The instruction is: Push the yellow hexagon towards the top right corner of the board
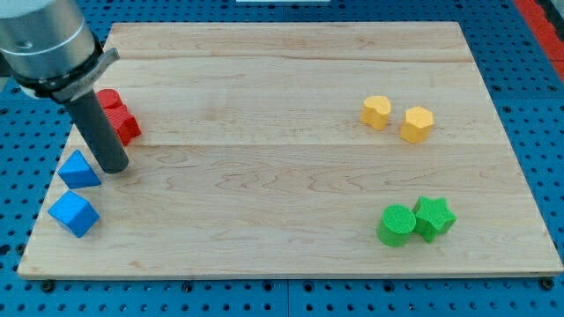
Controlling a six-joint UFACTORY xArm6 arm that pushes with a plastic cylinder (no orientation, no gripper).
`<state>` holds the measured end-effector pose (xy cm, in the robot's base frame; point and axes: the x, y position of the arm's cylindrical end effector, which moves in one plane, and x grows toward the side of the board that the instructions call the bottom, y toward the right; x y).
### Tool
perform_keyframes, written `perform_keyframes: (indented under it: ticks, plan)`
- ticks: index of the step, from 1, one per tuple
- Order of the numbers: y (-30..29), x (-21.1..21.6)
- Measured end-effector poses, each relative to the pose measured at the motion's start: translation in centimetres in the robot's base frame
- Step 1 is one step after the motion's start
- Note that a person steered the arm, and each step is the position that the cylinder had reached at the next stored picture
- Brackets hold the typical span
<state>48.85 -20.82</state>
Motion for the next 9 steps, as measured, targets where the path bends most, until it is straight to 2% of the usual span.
perform_keyframes:
  ticks: [1, 4, 5, 6, 7, 8, 9]
  plan:
    - [1.0, 1.4]
    - [37.3, -3.3]
    - [42.5, -6.3]
    - [41.0, -10.8]
    - [42.9, -7.8]
    - [42.2, -6.1]
    - [39.8, -11.6]
